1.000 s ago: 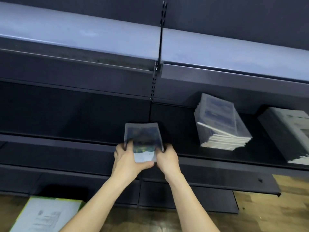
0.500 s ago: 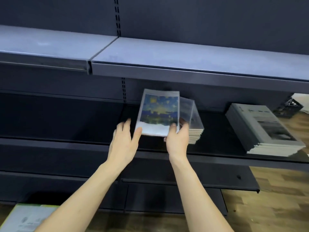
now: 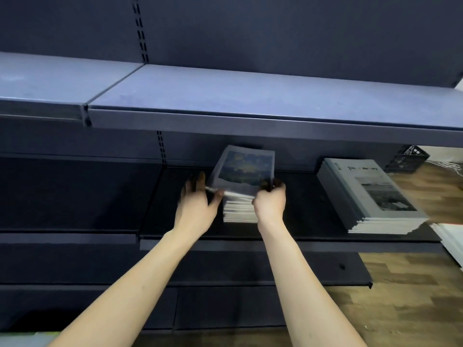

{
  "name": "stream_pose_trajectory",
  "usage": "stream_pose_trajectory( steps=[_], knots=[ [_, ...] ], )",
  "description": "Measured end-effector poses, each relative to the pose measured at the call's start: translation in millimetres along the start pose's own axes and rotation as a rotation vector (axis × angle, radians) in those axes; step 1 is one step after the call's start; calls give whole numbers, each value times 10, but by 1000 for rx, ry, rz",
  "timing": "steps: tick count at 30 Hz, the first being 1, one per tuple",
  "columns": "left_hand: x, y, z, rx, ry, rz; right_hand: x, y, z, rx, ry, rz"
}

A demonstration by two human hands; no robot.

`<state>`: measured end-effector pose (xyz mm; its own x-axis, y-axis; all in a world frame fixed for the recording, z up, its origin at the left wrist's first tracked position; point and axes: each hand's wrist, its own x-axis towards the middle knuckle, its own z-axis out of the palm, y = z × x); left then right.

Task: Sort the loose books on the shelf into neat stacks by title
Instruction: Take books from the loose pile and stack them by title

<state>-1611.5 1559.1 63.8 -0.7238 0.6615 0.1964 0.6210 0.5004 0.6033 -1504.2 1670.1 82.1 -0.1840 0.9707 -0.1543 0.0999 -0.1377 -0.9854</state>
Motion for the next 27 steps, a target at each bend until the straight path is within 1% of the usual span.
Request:
stream_pose_trajectory(
  steps=[4,7,9,11,12,13,14,15,18,20,22,27],
  knots=[
    [220,49,87,-80,-46,-26,149,-37,-15,-41,0,-21],
    [322,58,182,-157,-100,-64,226,-74,-47,-165,-57,-99],
    [367,70,256,-186,-124,-60,280,-54,-64,-393,-89,-198],
    [393,68,322,-192,-105,-48,365,37,-83,-763,-78,-322],
    [389,74,346,-184,-102,-53,412,98,-106,-881,-44,-353],
    [372,83,379,-164,-107,-51,447,156,-133,-910,-13,-356],
    [338,97,410,-135,-115,-37,460,208,-168,-869,-19,-349],
    [291,120,438,-104,-120,-16,470,257,-209,-780,-60,-355],
    [129,187,533,-21,-94,51,483,389,-300,-492,-223,-332],
    [75,194,608,12,-92,78,508,426,-359,-449,-276,-339],
    [54,201,660,-11,-79,81,541,454,-409,-413,-292,-345],
    [47,242,747,-60,-14,132,597,468,-484,-389,-240,-338]
  ],
)
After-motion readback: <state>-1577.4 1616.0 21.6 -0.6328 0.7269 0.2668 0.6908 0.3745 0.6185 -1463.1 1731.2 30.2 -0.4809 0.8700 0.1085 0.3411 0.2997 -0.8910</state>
